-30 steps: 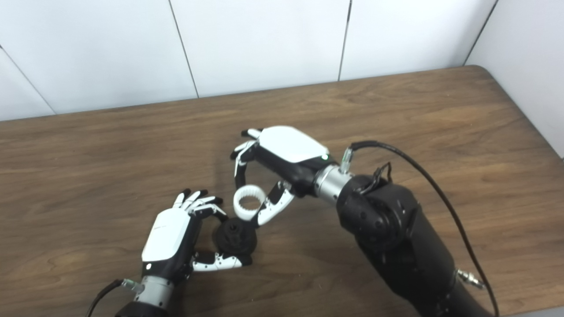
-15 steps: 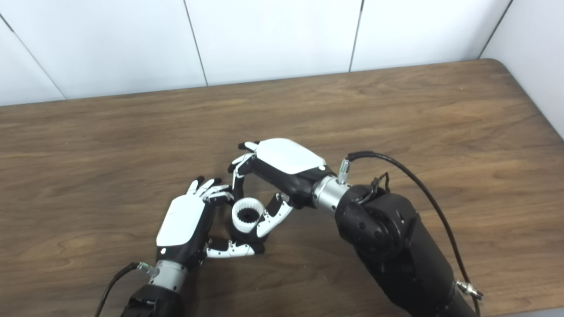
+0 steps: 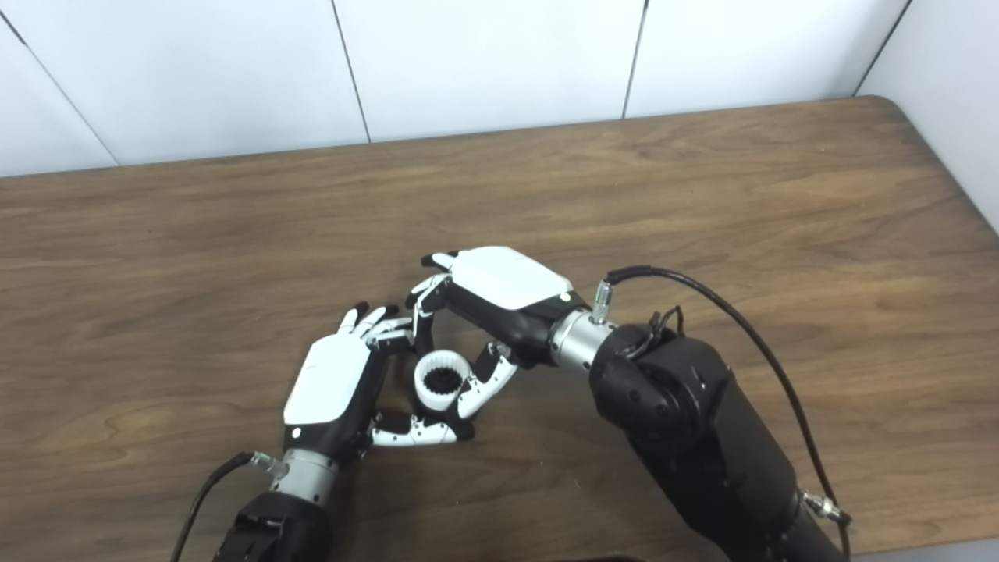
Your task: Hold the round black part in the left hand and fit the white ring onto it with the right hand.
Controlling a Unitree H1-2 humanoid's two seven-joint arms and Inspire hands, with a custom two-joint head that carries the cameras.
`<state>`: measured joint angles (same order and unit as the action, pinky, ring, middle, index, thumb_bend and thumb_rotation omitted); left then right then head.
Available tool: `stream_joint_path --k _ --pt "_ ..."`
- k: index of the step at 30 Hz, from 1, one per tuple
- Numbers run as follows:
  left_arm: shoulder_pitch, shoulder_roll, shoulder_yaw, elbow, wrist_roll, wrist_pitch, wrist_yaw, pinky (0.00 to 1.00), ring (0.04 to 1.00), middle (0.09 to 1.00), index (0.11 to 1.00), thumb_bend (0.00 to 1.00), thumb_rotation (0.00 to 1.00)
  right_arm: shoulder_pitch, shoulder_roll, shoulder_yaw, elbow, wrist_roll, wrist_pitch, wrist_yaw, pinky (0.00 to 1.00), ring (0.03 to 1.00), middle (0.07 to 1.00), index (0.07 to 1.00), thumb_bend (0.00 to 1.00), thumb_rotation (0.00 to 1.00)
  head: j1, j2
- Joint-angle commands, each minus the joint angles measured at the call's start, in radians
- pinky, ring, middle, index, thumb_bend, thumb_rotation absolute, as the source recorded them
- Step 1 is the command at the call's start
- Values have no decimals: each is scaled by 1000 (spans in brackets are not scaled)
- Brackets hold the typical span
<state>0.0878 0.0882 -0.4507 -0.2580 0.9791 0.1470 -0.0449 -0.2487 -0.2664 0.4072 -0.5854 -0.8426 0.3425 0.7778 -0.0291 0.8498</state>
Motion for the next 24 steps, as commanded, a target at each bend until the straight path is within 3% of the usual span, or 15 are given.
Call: stream_joint_path --k 1,24 --pt "-2 -9 -14 -22 10 2 -24 1000 913 788 484 523 56 -28 0 -16 -8 -3 -33 -39 1000 977 820 482 524 132 -3 3" --pt "-1 -11 -20 -29 14 4 -32 1000 914 788 484 522 56 -36 -2 -30 14 -11 -58 -52 1000 970 823 483 523 132 -3 9"
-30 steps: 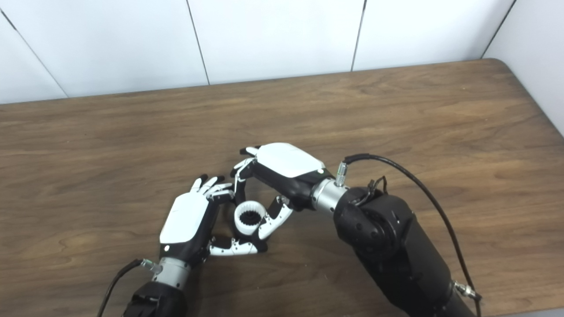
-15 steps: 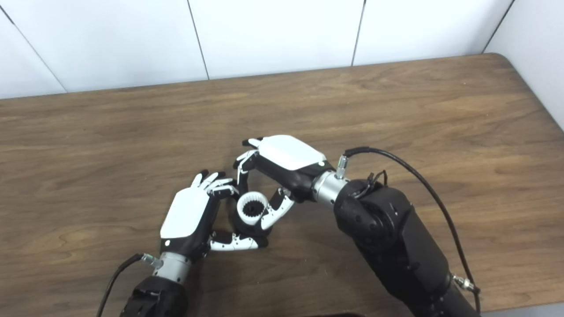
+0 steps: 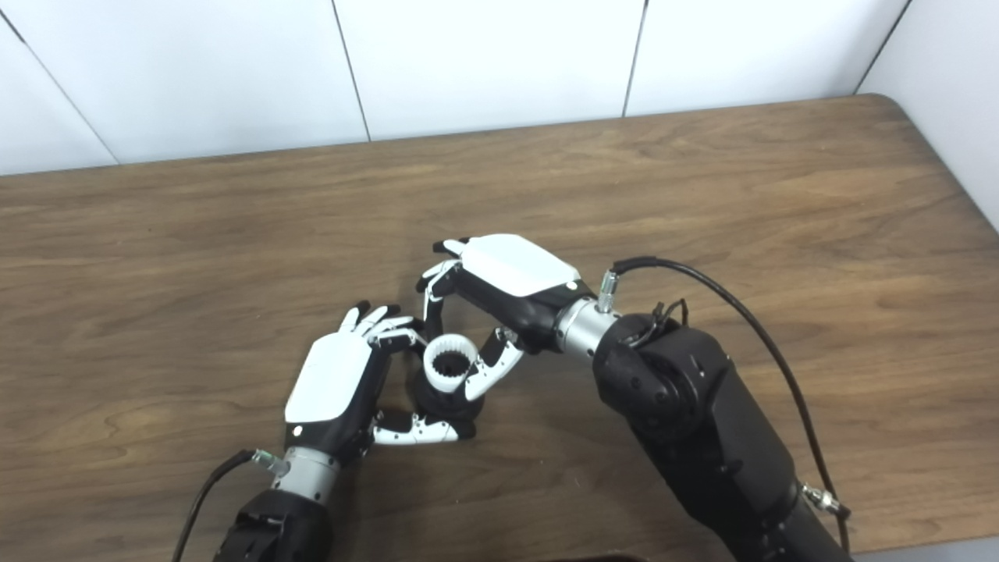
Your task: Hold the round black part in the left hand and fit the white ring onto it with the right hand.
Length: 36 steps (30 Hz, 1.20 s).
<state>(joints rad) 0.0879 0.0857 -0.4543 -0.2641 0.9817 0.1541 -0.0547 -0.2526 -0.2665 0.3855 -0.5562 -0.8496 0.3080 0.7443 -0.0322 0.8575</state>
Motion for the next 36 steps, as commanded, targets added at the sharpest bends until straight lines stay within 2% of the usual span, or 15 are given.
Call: stream_joint_path --k 1,36 --pt "-1 -9 -17 -23 11 -2 -23 1000 915 788 484 522 57 -31 -1 -8 -14 -3 -24 -19 1000 969 822 483 523 132 0 1" --pt "-12 -19 -22 -17 21 7 -24 1000 916 790 484 522 56 -20 -14 -1 0 3 -29 -11 1000 962 829 483 524 134 8 6"
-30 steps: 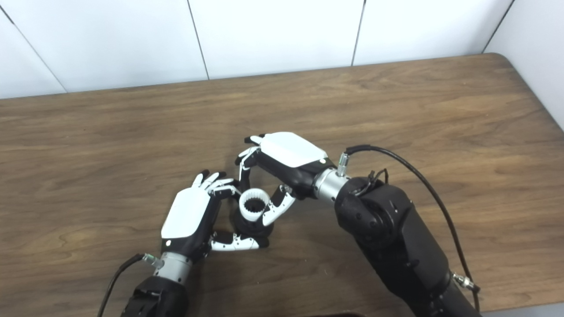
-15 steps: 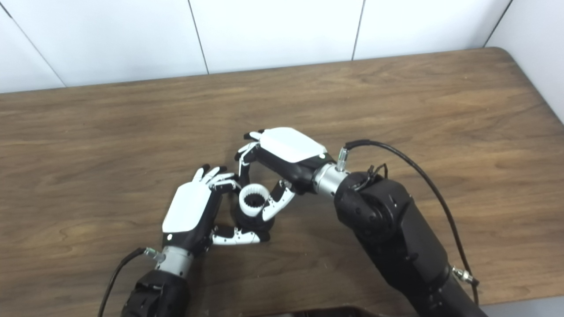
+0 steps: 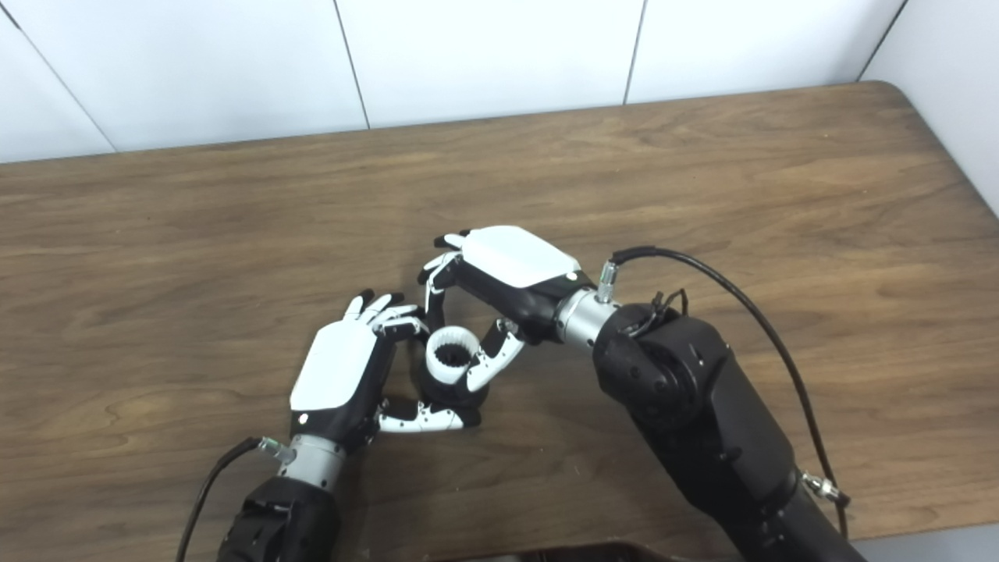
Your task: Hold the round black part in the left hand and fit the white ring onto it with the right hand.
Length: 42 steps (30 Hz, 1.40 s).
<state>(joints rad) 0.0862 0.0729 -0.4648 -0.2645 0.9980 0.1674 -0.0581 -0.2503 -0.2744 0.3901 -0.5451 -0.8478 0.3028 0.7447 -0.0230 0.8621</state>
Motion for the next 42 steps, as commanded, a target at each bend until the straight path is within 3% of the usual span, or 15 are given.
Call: stream_joint_path --k 1,37,38,39,42 --pt "-11 -6 -12 -17 6 -5 -22 1000 917 791 485 522 56 -22 -7 -5 -12 0 -21 -9 1000 962 829 483 524 134 0 3" --pt "-15 -6 -17 -17 11 -2 -23 1000 915 790 485 521 57 -24 -16 8 -4 -12 -24 -8 1000 969 862 492 525 150 1 4" --pt "-14 -6 -17 -18 10 -1 -24 1000 915 790 485 521 57 -25 -15 8 -5 -12 -23 -7 1000 969 864 544 738 186 0 4" --pt "-14 -7 -17 -19 8 0 -24 1000 915 790 485 521 56 -25 -15 8 -5 -13 -22 -6 1000 971 867 581 878 209 0 4" --pt "-13 -6 -17 -21 10 1 -27 1000 915 790 485 521 56 -27 -15 8 -8 -12 -19 -2 1000 976 874 611 981 229 -1 5"
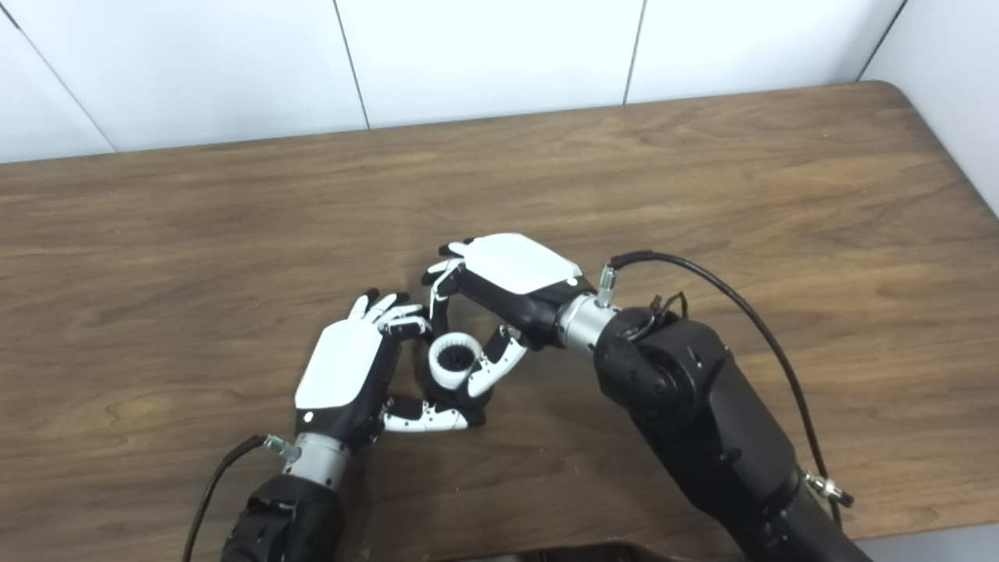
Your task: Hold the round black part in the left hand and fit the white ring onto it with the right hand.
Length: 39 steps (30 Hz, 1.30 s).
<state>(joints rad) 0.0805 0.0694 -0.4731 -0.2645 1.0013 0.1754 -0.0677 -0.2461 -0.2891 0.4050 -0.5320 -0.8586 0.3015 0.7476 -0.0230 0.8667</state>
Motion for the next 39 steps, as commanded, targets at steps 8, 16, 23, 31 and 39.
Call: stream_joint_path --k 8,16,23,31,39 --pt "-8 -2 -9 -18 7 -12 -11 1000 913 789 484 522 56 -31 -4 -11 -17 5 -24 -13 1000 980 868 562 988 203 -1 1" --pt "-6 -2 -8 -21 6 -10 -13 1000 916 791 484 522 56 -37 -8 -18 -22 5 -17 -9 1000 978 866 549 970 187 -4 4" --pt "-4 0 -5 -19 1 -11 -11 1000 914 791 484 522 56 -52 -14 -54 -45 2 7 1 1000 982 866 555 969 192 -10 -1" --pt "-4 5 -4 -14 2 -15 -7 1000 911 788 484 523 57 -83 -49 -128 -74 16 35 32 1000 999 881 573 960 204 -10 -6" --pt "-3 9 -2 -17 8 -4 -20 1000 913 790 487 521 62 -90 -83 -179 -91 34 65 43 1000 984 886 582 958 191 -12 -11"
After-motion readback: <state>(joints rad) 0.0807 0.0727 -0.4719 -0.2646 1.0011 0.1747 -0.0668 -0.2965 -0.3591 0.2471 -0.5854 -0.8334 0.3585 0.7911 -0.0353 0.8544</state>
